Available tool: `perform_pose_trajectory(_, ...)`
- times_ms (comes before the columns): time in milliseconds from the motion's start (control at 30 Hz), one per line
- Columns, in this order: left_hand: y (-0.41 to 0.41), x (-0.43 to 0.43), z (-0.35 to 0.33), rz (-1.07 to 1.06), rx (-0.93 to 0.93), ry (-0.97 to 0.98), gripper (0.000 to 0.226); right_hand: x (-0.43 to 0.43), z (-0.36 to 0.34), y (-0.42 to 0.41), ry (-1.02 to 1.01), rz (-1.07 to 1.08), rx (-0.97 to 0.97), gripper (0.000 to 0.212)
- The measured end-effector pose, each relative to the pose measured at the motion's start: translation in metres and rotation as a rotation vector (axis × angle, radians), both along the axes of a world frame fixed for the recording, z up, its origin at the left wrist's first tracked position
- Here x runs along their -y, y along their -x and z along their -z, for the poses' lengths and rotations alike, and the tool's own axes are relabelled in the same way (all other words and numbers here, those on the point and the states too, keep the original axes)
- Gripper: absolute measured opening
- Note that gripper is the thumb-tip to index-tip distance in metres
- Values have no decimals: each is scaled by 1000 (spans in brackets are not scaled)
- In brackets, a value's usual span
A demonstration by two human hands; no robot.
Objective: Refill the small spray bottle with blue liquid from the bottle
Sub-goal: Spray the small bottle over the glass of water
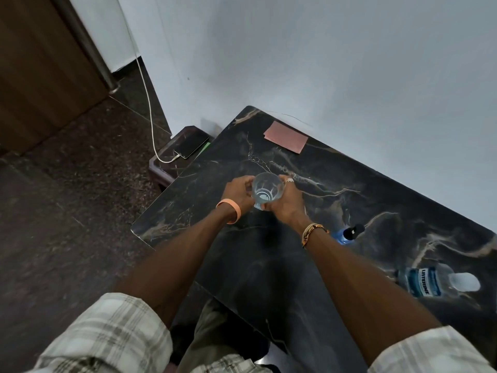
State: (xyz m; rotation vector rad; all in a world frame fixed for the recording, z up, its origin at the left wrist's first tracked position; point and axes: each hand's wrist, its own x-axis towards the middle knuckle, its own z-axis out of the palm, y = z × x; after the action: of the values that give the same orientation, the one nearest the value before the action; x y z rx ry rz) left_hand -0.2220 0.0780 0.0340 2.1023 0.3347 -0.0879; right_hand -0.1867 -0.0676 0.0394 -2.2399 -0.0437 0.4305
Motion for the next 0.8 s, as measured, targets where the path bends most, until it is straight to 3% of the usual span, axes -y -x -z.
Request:
perform_pose_trajectory(433, 6, -6, 21, -3, -65, 53, 55, -1, 11, 13, 27, 2, 17, 87)
perform_pose_trajectory(633, 4, -10, 14, 17, -153, -75, 81, 7, 1, 8, 265, -209, -25, 116)
perform_pose_trajectory(700, -2, -16, 3, 15, -119, -91, 92, 11, -15, -2, 256, -258, 1, 115)
perform_pose_trajectory(800, -21, -16, -27, 30, 60, -196, 79, 24, -50, -20, 183, -183, 89, 101)
